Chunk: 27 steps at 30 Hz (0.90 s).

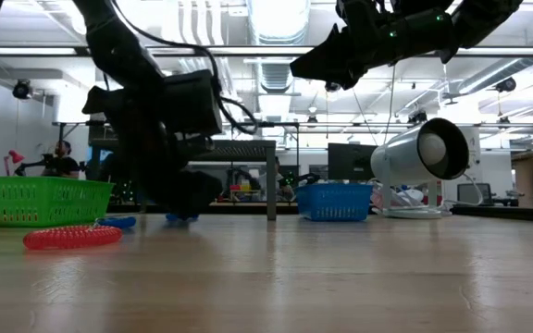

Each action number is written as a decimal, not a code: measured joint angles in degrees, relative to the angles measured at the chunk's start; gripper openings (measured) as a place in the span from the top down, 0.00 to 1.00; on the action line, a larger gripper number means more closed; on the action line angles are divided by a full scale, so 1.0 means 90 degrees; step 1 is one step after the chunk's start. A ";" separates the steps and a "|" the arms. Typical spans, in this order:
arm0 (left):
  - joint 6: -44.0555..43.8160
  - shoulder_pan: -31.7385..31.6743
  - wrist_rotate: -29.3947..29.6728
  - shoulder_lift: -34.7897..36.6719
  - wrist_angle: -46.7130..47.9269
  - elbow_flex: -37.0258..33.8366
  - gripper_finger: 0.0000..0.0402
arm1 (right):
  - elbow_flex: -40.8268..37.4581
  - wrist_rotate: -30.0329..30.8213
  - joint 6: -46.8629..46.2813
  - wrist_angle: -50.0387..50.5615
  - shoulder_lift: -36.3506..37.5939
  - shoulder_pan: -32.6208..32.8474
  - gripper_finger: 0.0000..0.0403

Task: Pick & Place Office Desk Supplies
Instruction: Put the blue spring keychain into the green bin

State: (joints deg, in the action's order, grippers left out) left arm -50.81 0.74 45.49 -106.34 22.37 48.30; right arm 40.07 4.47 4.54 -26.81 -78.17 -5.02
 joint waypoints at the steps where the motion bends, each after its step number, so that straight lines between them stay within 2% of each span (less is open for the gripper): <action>1: -0.0003 -0.0007 0.0020 0.0000 -0.0049 -0.0033 0.65 | 0.0000 0.0001 0.0000 -0.0002 0.0000 0.0000 0.68; 16: 0.0154 -0.0016 -0.0085 0.0000 -0.0213 -0.0071 0.70 | 0.0000 0.0000 0.0000 -0.0002 0.0000 0.0000 0.68; 27: 0.0155 -0.0018 -0.0247 0.0010 -0.0219 -0.0064 0.71 | 0.0000 0.0000 0.0000 0.0000 0.0000 0.0000 0.68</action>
State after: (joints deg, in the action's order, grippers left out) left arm -49.42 0.58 43.26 -106.25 20.40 47.72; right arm 40.07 4.47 4.54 -26.81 -78.17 -5.02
